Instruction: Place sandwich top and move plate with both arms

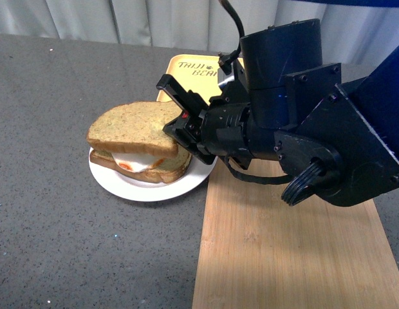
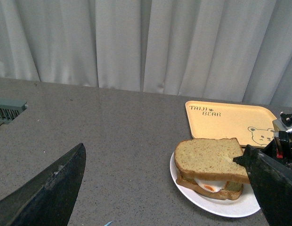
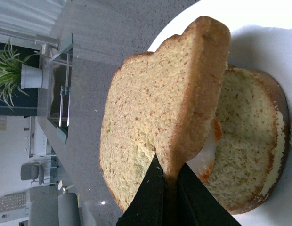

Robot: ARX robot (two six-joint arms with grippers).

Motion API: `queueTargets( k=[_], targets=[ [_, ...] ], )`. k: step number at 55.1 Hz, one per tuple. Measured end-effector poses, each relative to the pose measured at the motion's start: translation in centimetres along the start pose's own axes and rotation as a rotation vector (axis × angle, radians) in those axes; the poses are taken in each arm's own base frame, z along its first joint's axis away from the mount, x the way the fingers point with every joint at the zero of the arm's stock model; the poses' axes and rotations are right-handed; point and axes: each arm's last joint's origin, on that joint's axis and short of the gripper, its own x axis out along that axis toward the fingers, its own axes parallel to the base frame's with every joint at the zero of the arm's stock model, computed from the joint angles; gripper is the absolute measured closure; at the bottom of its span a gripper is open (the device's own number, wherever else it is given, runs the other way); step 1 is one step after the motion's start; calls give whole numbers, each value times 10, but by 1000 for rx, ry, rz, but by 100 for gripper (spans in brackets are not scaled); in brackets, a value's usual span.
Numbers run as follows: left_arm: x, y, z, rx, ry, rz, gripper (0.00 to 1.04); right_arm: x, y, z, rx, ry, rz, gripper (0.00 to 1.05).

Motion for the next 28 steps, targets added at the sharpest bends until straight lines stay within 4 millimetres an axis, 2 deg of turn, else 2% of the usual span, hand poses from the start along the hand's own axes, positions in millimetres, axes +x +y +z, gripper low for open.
queueTargets(
  k=[4, 8, 13, 18, 28],
  targets=[
    [0, 0, 0, 0, 0, 0, 7, 1, -2, -2, -5, 8, -3, 101],
    [0, 0, 0, 0, 0, 0, 7, -3, -5, -3, -22, 3, -24, 85],
    [0, 0, 0, 0, 0, 0, 7, -26, -10, 0, -63, -57, -73, 61],
    [0, 0, 0, 0, 0, 0, 7, -57, -3, 11, -172, -169, -153, 39],
    [0, 0, 0, 0, 0, 0, 7, -98, 9, 19, -397, -326, -290, 9]
  ],
)
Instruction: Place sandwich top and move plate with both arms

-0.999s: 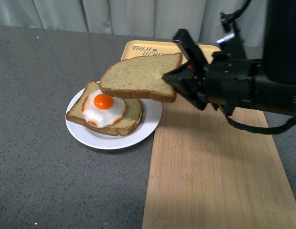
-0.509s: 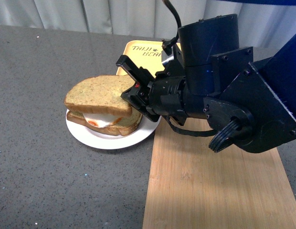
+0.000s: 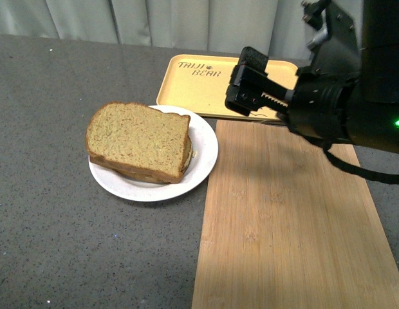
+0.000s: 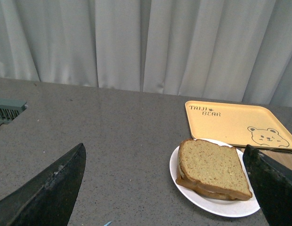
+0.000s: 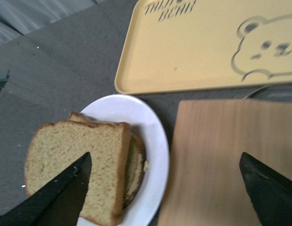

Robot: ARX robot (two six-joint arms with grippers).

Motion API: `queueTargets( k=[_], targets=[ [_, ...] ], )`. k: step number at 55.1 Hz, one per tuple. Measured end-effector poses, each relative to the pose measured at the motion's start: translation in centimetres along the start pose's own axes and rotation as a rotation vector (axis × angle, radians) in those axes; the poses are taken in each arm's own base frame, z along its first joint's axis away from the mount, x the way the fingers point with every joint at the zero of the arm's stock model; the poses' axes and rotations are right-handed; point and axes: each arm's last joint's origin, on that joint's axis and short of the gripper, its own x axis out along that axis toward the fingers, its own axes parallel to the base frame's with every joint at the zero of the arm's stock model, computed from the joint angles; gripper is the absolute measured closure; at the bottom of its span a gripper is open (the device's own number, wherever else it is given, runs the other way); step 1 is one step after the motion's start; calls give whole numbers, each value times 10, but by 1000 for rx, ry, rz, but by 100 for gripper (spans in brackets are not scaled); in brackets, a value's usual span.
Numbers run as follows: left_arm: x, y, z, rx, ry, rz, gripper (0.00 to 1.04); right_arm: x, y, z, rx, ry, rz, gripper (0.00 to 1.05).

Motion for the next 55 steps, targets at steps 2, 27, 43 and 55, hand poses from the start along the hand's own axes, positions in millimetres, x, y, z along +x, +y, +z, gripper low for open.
queueTargets(
  k=[2, 27, 43, 55],
  targets=[
    [0, 0, 0, 0, 0, 0, 7, -6, -1, 1, -66, -67, -35, 8],
    [0, 0, 0, 0, 0, 0, 7, -122, -40, -1, -417, -565, -347, 82],
    [0, 0, 0, 0, 0, 0, 7, -167, -49, -10, -425, -559, -349, 104],
    [0, 0, 0, 0, 0, 0, 7, -198, -47, -11, -425, -567, -346, 104]
  ],
)
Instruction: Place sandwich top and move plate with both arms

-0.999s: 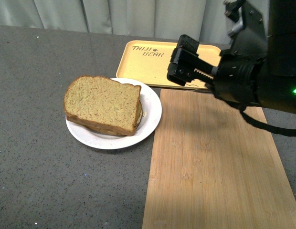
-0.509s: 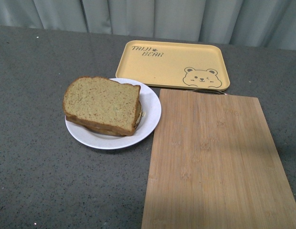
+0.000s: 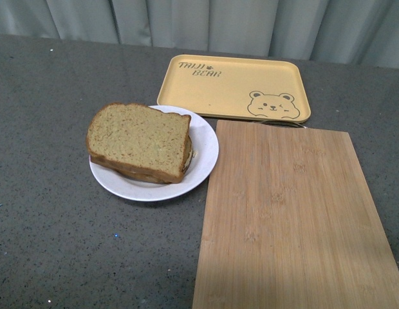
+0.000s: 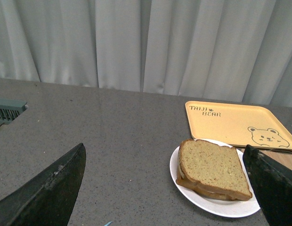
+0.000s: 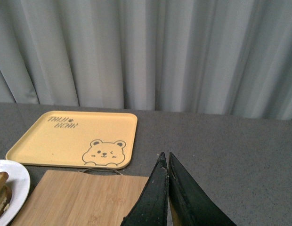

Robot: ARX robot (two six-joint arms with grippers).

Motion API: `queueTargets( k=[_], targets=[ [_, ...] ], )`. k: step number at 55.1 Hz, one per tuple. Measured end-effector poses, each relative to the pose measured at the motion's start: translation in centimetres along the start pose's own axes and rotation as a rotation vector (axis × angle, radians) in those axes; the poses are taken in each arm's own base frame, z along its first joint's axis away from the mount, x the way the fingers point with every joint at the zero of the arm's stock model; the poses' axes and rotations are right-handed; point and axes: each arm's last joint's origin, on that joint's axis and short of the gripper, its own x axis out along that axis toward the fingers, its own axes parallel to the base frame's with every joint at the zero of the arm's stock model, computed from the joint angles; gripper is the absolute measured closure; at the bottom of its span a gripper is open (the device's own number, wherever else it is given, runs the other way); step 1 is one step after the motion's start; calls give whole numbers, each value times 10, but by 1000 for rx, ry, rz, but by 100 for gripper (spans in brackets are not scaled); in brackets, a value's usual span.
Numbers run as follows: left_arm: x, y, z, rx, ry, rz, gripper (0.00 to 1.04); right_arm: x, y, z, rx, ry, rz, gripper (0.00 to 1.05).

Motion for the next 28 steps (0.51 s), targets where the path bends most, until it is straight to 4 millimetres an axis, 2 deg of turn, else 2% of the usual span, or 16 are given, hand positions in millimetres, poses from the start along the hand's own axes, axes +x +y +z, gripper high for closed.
queueTargets(
  k=[12, 28],
  targets=[
    [0, 0, 0, 0, 0, 0, 7, -17, -13, -1, 2, 5, -7, 104],
    [0, 0, 0, 0, 0, 0, 7, -32, -13, 2, 2, -7, -2, 104]
  ],
)
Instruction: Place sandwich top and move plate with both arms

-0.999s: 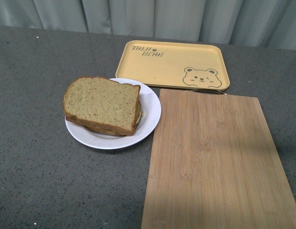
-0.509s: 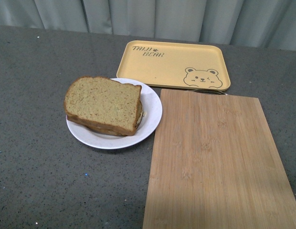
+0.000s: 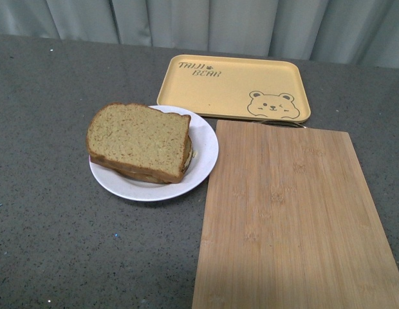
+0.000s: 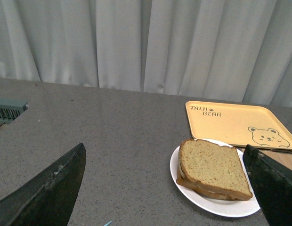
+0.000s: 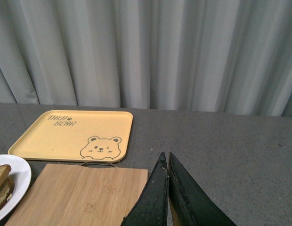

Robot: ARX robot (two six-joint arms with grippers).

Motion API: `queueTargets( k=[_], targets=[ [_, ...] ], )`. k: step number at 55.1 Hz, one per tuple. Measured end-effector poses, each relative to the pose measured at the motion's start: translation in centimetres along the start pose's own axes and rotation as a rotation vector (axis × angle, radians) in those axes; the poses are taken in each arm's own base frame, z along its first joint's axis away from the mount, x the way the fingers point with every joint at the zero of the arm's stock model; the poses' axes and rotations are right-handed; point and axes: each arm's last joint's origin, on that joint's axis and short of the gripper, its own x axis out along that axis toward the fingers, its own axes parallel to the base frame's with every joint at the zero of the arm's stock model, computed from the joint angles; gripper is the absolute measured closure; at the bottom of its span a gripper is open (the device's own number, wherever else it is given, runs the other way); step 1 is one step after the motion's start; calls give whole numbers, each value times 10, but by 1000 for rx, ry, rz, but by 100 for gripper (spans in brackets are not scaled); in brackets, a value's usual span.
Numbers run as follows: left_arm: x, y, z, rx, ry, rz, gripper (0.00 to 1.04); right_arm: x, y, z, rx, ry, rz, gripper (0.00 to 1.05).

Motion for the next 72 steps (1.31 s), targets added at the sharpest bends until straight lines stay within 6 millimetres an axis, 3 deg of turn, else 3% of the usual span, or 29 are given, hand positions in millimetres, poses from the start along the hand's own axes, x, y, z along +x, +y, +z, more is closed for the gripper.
queueTargets(
  k=[72],
  targets=[
    [0, 0, 0, 0, 0, 0, 7, -38, 0, 1, 0, -13, 2, 104]
  ],
)
